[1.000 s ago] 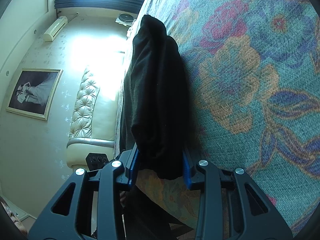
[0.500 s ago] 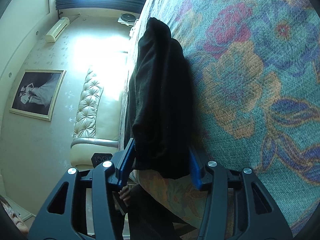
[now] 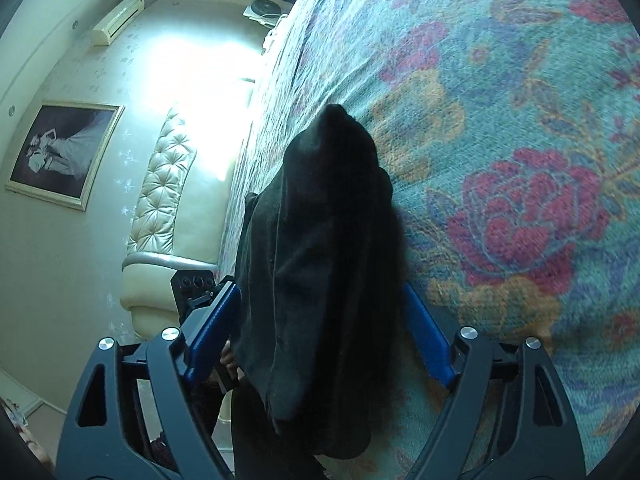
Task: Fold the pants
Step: 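Open both grippers and release the folded trousers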
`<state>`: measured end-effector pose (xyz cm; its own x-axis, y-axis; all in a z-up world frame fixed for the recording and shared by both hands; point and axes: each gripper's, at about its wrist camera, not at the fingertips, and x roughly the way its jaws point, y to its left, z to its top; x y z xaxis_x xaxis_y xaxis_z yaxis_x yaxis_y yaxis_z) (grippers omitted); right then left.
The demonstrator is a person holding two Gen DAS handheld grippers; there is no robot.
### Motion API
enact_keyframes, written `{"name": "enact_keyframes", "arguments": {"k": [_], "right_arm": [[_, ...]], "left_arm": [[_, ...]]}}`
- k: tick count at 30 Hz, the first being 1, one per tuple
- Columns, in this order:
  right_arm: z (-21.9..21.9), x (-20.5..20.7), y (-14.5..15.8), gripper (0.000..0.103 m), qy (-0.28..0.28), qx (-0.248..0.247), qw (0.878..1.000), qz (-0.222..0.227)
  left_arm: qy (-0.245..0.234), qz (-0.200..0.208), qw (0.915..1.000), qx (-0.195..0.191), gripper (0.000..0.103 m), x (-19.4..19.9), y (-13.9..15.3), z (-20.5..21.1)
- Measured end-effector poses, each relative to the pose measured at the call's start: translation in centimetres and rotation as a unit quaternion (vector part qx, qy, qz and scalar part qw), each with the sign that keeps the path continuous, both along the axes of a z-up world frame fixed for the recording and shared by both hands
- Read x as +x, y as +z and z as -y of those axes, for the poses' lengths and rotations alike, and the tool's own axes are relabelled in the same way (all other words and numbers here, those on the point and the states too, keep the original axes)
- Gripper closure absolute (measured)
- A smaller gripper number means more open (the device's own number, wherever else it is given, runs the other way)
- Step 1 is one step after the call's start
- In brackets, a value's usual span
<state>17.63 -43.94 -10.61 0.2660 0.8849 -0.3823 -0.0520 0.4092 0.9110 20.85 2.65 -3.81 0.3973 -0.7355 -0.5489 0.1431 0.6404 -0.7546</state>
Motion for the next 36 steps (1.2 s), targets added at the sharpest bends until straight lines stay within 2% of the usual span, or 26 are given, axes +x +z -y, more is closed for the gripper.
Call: {"name": "enact_keyframes", "arguments": {"k": [1, 2, 3, 5, 6, 8, 10, 13, 18, 20, 24, 26, 28, 30, 31, 32, 33, 36], "right_arm": [[-0.3, 0.2, 0.0, 0.036, 0.009, -0.009, 1.000, 0.003], [-0.5, 0.3, -0.1, 0.054, 0.011, -0.031, 0.999, 0.003], [-0.6, 0.4, -0.5, 0.060, 0.015, -0.041, 0.999, -0.002], [-0.3, 0.5, -1.1, 0.068, 0.018, -0.024, 1.000, -0.003], [-0.2, 0.5, -1.3, 0.070, 0.021, -0.021, 1.000, -0.002], [-0.1, 0.6, -1.5, 0.071, 0.024, -0.013, 1.000, 0.000], [0.3, 0.7, -1.9, 0.071, 0.025, 0.002, 1.000, 0.001], [1.4, 0.7, -2.6, 0.071, 0.016, 0.031, 0.999, -0.008], [2.1, 0.4, -2.4, 0.069, 0.001, 0.030, 0.999, -0.018], [2.6, 0.2, -2.2, 0.068, -0.009, 0.032, 0.999, -0.018], [5.5, -0.9, -2.4, 0.067, -0.057, 0.045, 0.997, -0.028], [7.5, -2.0, -2.5, 0.068, -0.091, 0.045, 0.994, -0.037], [8.9, -3.3, -2.2, 0.062, -0.112, 0.026, 0.993, -0.036], [9.3, -4.7, -1.3, 0.042, -0.130, -0.002, 0.991, -0.029], [9.2, -5.6, -0.6, 0.036, -0.141, -0.020, 0.990, -0.019], [8.9, -6.6, 0.2, 0.027, -0.151, -0.040, 0.988, -0.009], [8.4, -7.5, 0.9, 0.022, -0.162, -0.066, 0.985, 0.001], [6.4, -10.4, 2.3, 0.014, -0.215, -0.166, 0.962, 0.022]], "left_arm": [[-0.004, 0.001, 1.0000, 0.005, 0.030, 0.3, -0.1, 0.3], [-0.007, 0.007, 0.9998, 0.014, 0.030, 0.5, -0.1, 0.6], [-0.012, 0.016, 0.9994, 0.027, 0.031, 0.4, 0.1, 1.0], [-0.023, 0.034, 0.9969, 0.067, 0.049, 0.1, 0.2, 1.6], [-0.026, 0.037, 0.9964, 0.072, 0.052, 0.0, 0.0, 1.7], [-0.024, 0.033, 0.9976, 0.056, 0.065, 0.0, -0.4, 1.2], [-0.023, 0.033, 0.9979, 0.051, 0.069, -0.1, -0.8, 1.2], [-0.023, 0.039, 0.9987, 0.026, 0.067, -0.1, -1.4, 0.6], [-0.023, 0.034, 0.9981, -0.045, 0.066, 0.0, -1.5, -0.8], [-0.014, 0.027, 0.9977, -0.060, 0.065, -0.1, -1.5, -1.5], [0.002, 0.036, 0.9983, -0.045, 0.060, -1.1, -0.9, -2.5], [0.008, 0.044, 0.9987, -0.021, 0.052, -1.6, -0.2, -2.7], [0.018, 0.056, 0.9983, 0.010, 0.042, -2.3, 0.6, -2.8], [0.046, 0.070, 0.9948, 0.057, 0.028, -3.3, 1.5, -2.8], [0.070, 0.080, 0.9905, 0.087, 0.021, -4.1, 2.1, -2.8], [0.091, 0.087, 0.9858, 0.111, 0.020, -4.9, 2.3, -2.9], [0.110, 0.090, 0.9806, 0.135, 0.019, -5.6, 2.7, -2.7], [0.151, 0.098, 0.9611, 0.209, 0.018, -8.2, 3.4, -2.1]]}}
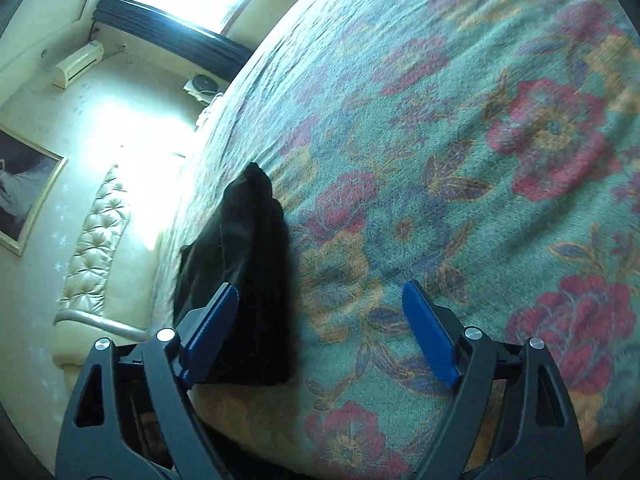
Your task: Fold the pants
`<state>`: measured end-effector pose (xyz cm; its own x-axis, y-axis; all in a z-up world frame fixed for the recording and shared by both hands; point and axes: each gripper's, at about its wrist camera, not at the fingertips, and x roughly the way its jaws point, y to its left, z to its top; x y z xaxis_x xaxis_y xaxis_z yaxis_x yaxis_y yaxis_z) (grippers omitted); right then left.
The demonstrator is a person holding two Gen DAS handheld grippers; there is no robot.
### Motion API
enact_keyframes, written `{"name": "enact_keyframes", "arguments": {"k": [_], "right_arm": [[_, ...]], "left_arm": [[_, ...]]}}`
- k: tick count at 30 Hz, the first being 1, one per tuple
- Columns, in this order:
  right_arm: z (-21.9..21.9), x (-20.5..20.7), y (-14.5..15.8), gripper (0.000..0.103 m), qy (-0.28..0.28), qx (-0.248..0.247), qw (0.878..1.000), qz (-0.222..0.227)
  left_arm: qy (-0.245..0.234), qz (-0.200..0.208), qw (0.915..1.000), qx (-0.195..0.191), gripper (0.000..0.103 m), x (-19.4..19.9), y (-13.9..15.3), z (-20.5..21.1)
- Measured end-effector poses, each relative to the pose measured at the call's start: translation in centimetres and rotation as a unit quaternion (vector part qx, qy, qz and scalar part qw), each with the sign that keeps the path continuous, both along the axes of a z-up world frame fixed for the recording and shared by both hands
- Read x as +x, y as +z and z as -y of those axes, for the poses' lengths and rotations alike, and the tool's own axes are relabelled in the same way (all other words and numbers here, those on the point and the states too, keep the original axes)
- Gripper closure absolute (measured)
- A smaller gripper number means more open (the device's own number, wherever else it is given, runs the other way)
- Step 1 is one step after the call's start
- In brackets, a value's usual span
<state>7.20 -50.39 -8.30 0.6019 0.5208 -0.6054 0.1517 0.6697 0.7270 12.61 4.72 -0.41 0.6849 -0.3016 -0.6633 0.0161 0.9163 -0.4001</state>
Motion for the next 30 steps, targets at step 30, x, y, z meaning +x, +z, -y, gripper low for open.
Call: {"name": "enact_keyframes", "arguments": {"k": [30], "right_arm": [[-17.1, -8.9, 2.3, 0.011, 0.089, -0.269, 0.956, 0.072]], "left_arm": [[0.001, 0.025, 0.9779, 0.208, 0.017, -10.7, 2.8, 11.5]]}}
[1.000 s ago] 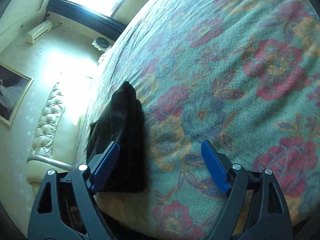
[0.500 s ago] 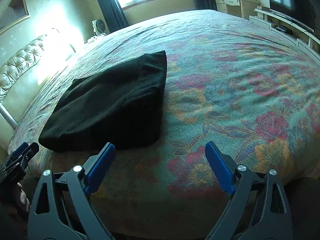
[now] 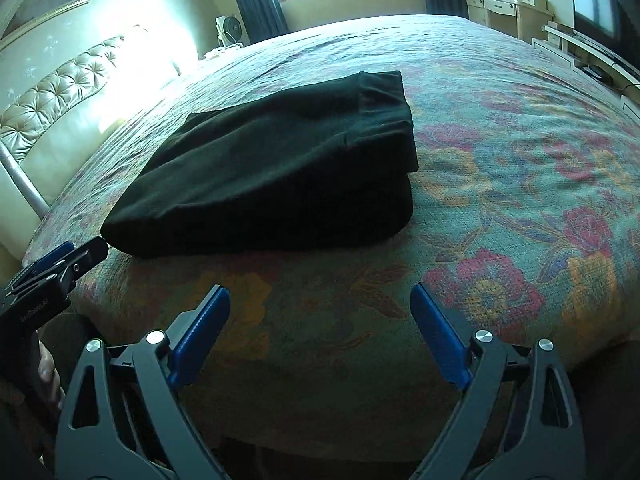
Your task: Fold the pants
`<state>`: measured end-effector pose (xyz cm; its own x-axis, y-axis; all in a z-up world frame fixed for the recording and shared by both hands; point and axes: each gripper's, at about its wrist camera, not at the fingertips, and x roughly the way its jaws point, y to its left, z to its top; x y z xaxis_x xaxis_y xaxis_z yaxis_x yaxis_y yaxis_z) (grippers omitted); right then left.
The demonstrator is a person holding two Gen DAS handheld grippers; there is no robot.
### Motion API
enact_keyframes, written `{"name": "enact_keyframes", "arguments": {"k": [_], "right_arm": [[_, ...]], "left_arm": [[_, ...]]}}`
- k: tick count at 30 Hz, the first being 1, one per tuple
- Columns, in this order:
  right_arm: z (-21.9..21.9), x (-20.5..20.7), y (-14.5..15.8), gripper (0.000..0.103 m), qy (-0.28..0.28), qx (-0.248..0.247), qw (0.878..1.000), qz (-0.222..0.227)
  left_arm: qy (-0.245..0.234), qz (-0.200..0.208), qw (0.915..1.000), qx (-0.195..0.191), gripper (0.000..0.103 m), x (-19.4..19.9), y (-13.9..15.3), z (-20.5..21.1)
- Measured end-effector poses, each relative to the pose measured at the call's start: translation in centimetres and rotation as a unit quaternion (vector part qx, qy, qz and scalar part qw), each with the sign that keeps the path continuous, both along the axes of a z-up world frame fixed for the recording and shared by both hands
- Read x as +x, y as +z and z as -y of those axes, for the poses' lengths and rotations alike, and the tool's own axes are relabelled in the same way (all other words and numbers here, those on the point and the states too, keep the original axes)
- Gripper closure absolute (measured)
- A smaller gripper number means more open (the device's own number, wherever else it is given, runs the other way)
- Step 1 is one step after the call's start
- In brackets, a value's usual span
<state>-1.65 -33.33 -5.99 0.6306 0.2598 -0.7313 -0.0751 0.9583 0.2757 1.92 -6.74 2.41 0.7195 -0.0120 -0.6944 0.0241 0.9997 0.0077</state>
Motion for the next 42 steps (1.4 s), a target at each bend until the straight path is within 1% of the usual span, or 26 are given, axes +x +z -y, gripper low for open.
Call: {"name": "enact_keyframes", "arguments": {"k": [4, 12, 26, 32, 37, 42], "right_arm": [[-0.1, -0.1, 0.0, 0.011, 0.000, 0.002, 1.000, -0.001], [0.0, -0.2, 0.0, 0.011, 0.001, 0.004, 1.000, -0.003], [-0.2, -0.3, 0.2, 0.011, 0.002, 0.005, 1.000, 0.000], [0.1, -0.4, 0.8, 0.011, -0.004, 0.004, 1.000, 0.008], [0.5, -0.4, 1.5, 0.011, -0.013, 0.005, 1.000, 0.016], [1.0, -0.4, 2.2, 0.011, -0.020, 0.004, 0.999, 0.024]], "left_arm": [[0.002, -0.010, 0.9999, -0.009, 0.017, 0.1, -0.1, -0.1], [0.005, -0.023, 0.9997, -0.013, 0.017, 0.1, -0.3, 0.1], [0.008, -0.027, 0.9995, -0.013, 0.017, 0.1, -0.3, 0.3], [0.010, -0.021, 0.9997, -0.004, 0.017, -0.1, -0.1, 0.5], [0.012, -0.024, 0.9996, 0.003, 0.017, -0.1, -0.3, 0.7], [0.015, -0.029, 0.9995, 0.000, 0.017, -0.1, -0.4, 0.5]]}}
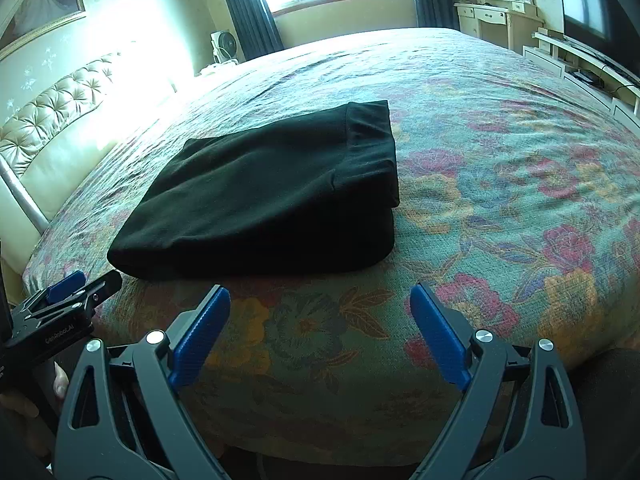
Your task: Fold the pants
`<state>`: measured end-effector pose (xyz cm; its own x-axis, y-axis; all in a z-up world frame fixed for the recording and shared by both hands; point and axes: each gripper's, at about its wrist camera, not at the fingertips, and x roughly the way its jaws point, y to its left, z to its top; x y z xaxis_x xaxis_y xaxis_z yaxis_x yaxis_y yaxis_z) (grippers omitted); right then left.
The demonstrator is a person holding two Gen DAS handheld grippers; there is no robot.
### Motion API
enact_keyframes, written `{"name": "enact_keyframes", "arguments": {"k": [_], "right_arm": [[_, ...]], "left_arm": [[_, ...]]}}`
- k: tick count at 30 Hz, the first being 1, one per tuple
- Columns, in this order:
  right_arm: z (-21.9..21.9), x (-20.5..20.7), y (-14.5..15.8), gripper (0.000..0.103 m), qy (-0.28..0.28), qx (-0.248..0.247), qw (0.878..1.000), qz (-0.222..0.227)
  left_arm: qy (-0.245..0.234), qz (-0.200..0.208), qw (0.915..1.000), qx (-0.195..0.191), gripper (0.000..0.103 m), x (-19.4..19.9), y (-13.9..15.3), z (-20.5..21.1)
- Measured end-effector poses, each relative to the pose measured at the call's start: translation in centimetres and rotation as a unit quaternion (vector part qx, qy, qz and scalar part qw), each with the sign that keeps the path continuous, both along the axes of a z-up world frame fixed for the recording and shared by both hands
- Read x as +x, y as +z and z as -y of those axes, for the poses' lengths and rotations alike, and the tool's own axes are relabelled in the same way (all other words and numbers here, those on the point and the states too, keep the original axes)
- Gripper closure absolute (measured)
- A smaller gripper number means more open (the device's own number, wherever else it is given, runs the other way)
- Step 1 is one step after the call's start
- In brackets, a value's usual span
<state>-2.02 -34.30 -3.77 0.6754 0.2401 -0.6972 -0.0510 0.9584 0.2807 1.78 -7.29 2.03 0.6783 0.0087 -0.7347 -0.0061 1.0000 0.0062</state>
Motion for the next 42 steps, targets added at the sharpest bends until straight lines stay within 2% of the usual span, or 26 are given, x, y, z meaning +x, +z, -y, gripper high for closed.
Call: {"name": "enact_keyframes", "arguments": {"k": [6, 12, 18, 21, 26, 42], "right_arm": [[0.23, -0.01, 0.20, 0.011, -0.005, 0.000, 1.000, 0.000], [0.41, 0.05, 0.42, 0.011, -0.008, -0.002, 1.000, 0.001], [0.43, 0.11, 0.47, 0.011, -0.008, -0.002, 1.000, 0.000], [0.42, 0.19, 0.40, 0.011, -0.007, -0.002, 1.000, -0.001], [0.28, 0.24, 0.21, 0.011, -0.003, -0.002, 1.000, -0.005], [0.07, 0.32, -0.13, 0.011, 0.003, 0.001, 1.000, -0.012]], "left_arm": [[0.002, 0.002, 1.0000, -0.009, 0.017, -0.16, 0.16, -0.20], [0.001, 0.008, 1.0000, 0.004, 0.017, -0.21, 0.62, -0.09], [-0.002, 0.015, 0.9999, -0.002, 0.014, -0.33, 0.89, -0.27], [-0.005, 0.014, 0.9999, 0.001, 0.013, -0.34, 0.84, -0.32], [-0.007, 0.002, 0.9999, -0.016, 0.013, -0.16, 0.68, -0.56], [0.002, -0.004, 0.9999, -0.016, 0.013, -0.21, 0.68, -0.25]]}}
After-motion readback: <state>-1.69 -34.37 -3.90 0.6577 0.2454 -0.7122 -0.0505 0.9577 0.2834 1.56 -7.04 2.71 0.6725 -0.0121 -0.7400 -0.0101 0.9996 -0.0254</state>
